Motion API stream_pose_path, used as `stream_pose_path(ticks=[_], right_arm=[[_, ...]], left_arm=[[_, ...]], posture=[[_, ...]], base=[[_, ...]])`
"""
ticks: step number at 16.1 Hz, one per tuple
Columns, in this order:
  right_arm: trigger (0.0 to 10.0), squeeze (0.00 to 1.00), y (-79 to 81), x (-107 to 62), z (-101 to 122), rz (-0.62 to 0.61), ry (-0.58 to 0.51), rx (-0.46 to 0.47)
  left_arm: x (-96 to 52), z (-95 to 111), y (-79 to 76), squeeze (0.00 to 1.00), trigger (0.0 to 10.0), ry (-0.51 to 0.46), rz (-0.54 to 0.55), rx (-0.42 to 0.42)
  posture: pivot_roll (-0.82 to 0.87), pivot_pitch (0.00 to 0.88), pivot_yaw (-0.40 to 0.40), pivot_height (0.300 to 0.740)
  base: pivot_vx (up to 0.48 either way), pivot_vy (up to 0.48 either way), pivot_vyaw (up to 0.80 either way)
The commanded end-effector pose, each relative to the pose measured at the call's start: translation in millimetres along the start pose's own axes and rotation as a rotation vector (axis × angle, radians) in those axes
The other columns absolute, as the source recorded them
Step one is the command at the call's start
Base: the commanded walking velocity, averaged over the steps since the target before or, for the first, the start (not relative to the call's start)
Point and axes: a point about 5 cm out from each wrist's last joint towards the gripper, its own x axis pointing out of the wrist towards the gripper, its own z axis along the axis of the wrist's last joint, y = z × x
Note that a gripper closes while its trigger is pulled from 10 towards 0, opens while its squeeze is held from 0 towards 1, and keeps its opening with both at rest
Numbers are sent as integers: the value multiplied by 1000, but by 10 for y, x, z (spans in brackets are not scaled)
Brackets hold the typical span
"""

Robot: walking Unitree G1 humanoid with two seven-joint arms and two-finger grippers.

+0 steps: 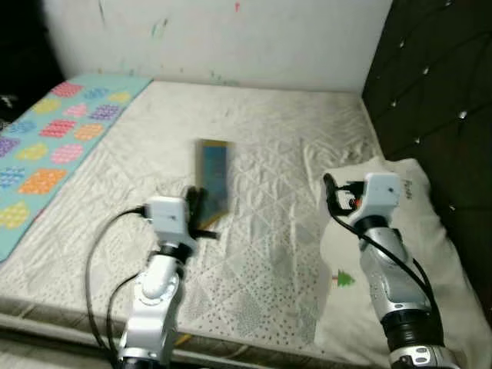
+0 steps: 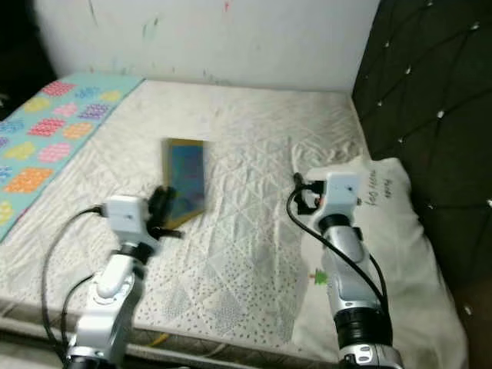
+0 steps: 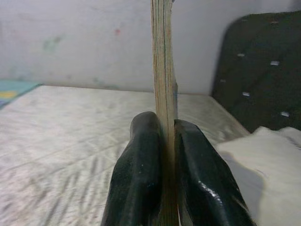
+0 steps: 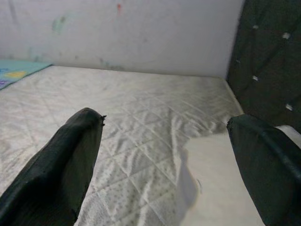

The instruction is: Clean up the room

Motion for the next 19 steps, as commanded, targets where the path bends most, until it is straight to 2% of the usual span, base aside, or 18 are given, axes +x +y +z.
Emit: stream_pose_path(ticks=[1,5,9,13,14,15,17,19], right_arm=[[10000,0,69,29,50,30,-18,-5],[10000,0,60,22,64,35,-20,-15],[10000,0,46,-53,40,47,-4,-11],[10000,0,197,-181,-4,114,25,10],[10000,0,222,-201,-20,123,32,14],[10000,0,261,-229,-40,136,48,19],[10000,0,335,-237,1,162,43,17],[10000,0,388,-248,30,164,43,28]], left_arm=[[17,75,90,0,10000,-28,28,19],[17,-30,73,0,10000,49,30,-25],[-82,-35,129,0,10000,68,49,-32],[-285,-55,317,0,10000,101,141,-115],[-304,-62,308,0,10000,117,127,-120],[-308,-59,274,0,10000,138,111,-174],[-285,-4,229,0,10000,140,81,-216],[-273,71,215,0,10000,131,66,-210]], posture=[[49,0,6,740],[46,11,-2,740],[53,69,-12,740],[71,148,-32,740],[75,157,-40,740],[77,170,-40,740],[77,186,-40,740],[82,219,-29,740]], base=[[0,0,0],[0,0,0],[0,0,0],[0,0,0],[0,0,0],[0,0,0],[0,0,0],[0,0,0]])
